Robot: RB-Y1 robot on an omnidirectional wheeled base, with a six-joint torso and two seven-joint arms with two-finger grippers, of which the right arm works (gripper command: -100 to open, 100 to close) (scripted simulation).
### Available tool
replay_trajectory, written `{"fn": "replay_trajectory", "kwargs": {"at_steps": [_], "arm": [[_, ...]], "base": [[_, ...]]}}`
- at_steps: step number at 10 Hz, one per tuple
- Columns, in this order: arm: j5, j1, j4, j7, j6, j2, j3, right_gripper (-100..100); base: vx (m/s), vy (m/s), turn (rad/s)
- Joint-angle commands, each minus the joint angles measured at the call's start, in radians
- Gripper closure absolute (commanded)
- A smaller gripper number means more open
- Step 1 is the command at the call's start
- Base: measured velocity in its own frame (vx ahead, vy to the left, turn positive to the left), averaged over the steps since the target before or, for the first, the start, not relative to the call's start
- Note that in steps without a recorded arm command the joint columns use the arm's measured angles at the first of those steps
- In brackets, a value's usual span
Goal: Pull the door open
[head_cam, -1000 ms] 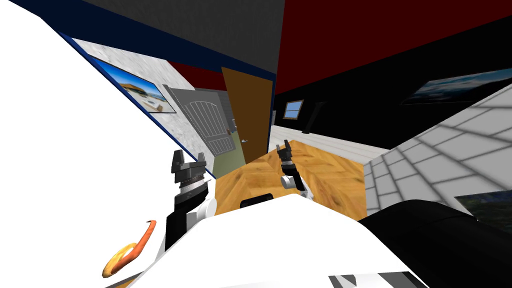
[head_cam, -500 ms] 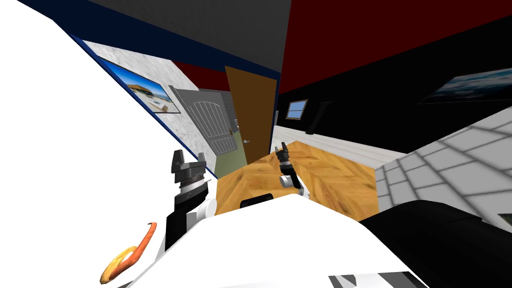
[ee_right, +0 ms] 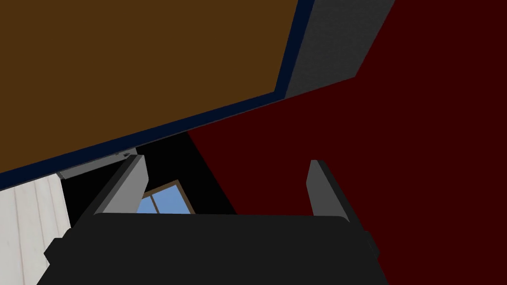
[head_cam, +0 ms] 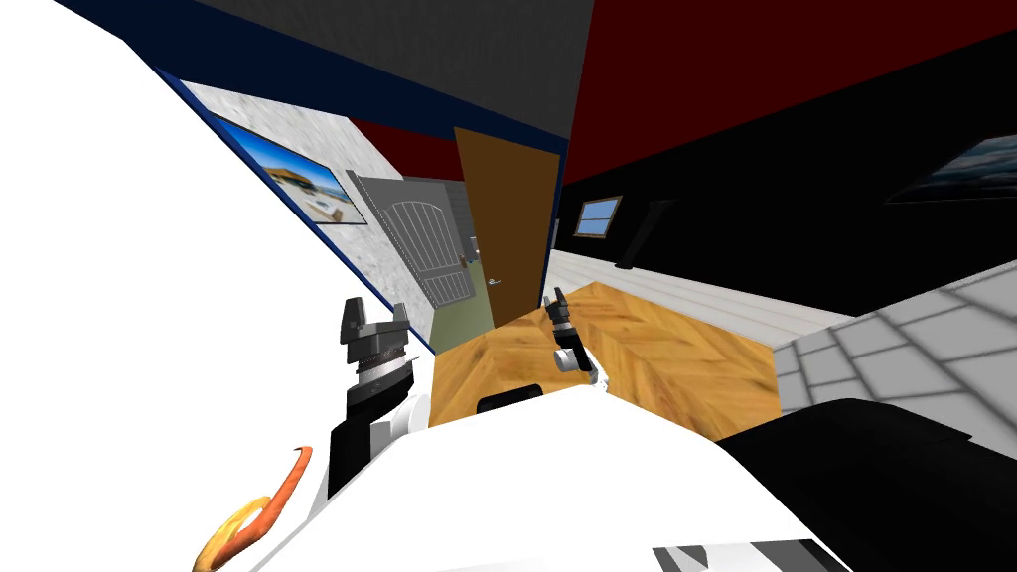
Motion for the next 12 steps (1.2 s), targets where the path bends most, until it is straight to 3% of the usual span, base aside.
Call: {"fn": "replay_trajectory", "kwargs": {"at_steps": [1,12], "arm": [[0.001,-0.021,0.050,-0.001,-0.010,-0.006,-0.001,-100],[-0.002,-0.129,0.365,-0.013,-0.091,-0.046,-0.011,-100]], "base": [[0.103,0.033,0.096],[0.080,0.021,0.076]]}}
